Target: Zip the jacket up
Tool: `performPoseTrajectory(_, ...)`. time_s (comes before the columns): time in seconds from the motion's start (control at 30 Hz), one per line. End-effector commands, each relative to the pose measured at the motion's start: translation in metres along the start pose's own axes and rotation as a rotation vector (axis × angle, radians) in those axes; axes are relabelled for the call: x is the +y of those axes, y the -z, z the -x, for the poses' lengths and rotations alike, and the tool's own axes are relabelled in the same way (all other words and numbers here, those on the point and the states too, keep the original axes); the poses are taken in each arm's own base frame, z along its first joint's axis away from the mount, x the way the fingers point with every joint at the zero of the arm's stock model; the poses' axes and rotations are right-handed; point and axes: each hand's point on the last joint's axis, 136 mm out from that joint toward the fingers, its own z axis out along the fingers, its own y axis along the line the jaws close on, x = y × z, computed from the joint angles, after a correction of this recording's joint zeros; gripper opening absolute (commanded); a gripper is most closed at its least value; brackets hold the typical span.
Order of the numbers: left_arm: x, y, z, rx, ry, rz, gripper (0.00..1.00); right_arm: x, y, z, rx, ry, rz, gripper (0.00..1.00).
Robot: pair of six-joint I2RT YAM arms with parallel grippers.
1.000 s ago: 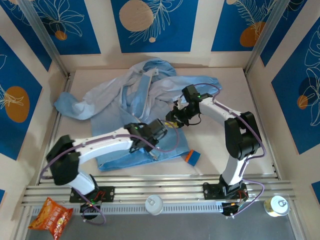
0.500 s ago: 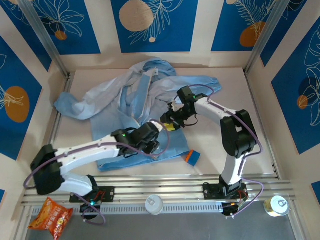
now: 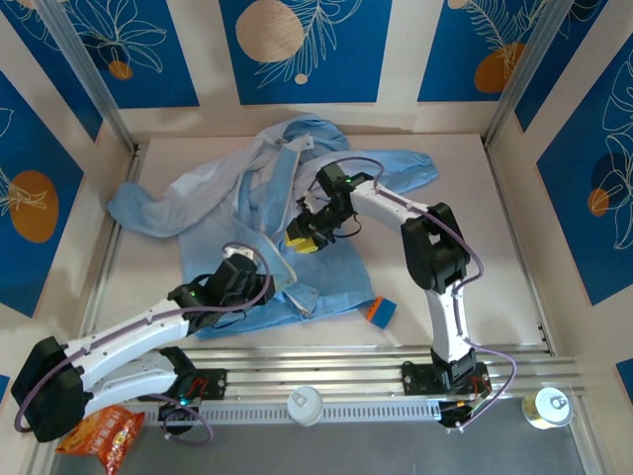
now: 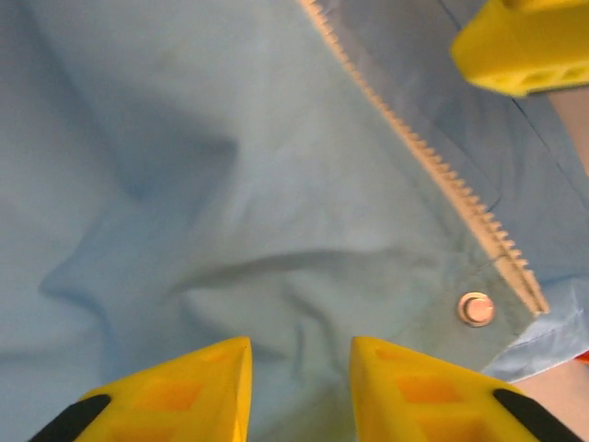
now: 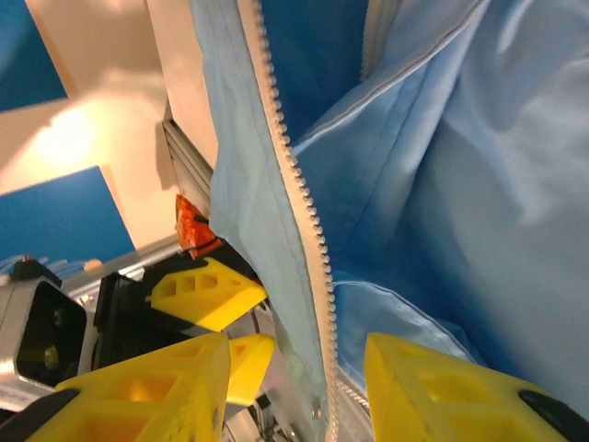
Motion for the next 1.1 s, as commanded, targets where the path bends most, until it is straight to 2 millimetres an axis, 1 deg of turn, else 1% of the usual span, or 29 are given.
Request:
performPoseTrajectory(0.0, -0.001, 0.002, 0.001, -0.02, 0.109, -0.044, 0.31, 0.013, -0.011, -0.016, 0.078, 0.012, 0.013, 0.43)
performPoseTrajectory(0.2, 0.008, 0.005, -0.003, -0.018, 0.124, -0.028, 0.31, 0.011, -0.033, -0.025, 0.156, 0.006, -0.007, 0.43)
performPoseTrajectory(0.3, 0.009, 0.007, -0.003, -0.021, 0.123, -0.026, 0.31, 0.002, -0.036, -0.024, 0.148, 0.01, -0.06, 0.43)
performPoseTrajectory(0.57, 0.012, 0.012, -0.005, -0.017, 0.122, -0.019, 0.32, 0.0, -0.04, -0.027, 0.148, 0.01, -0.081, 0.42)
performPoseTrajectory(0.6, 0.012, 0.013, -0.005, -0.017, 0.121, -0.019, 0.32, 0.001, -0.04, -0.027, 0.147, 0.013, -0.077, 0.38)
performPoseTrajectory(0.67, 0.011, 0.015, -0.004, -0.016, 0.124, -0.018, 0.32, 0.006, -0.041, -0.027, 0.138, 0.025, -0.068, 0.23)
performPoseTrajectory(0.7, 0.01, 0.017, -0.003, -0.016, 0.124, -0.02, 0.33, 0.009, -0.041, -0.026, 0.136, 0.032, -0.06, 0.19)
performPoseTrajectory(0.73, 0.009, 0.019, -0.001, -0.018, 0.125, -0.021, 0.35, 0.013, -0.04, -0.027, 0.136, 0.036, -0.052, 0.19)
performPoseTrajectory(0.77, 0.009, 0.022, 0.0, -0.021, 0.126, -0.019, 0.37, 0.016, -0.041, -0.027, 0.139, 0.04, -0.045, 0.2)
performPoseTrajectory(0.87, 0.012, 0.032, 0.005, -0.035, 0.141, -0.005, 0.4, 0.02, -0.042, -0.028, 0.147, 0.048, -0.041, 0.32)
performPoseTrajectory(0.93, 0.012, 0.037, 0.008, -0.046, 0.156, -0.014, 0.41, 0.02, -0.044, -0.03, 0.158, 0.05, -0.04, 0.33)
performPoseTrajectory(0.97, 0.012, 0.039, 0.009, -0.05, 0.165, -0.021, 0.42, 0.019, -0.046, -0.032, 0.166, 0.047, -0.043, 0.3)
performPoseTrajectory(1.07, 0.007, 0.045, 0.013, -0.065, 0.17, -0.062, 0.46, 0.018, -0.048, -0.035, 0.171, 0.031, -0.052, 0.05)
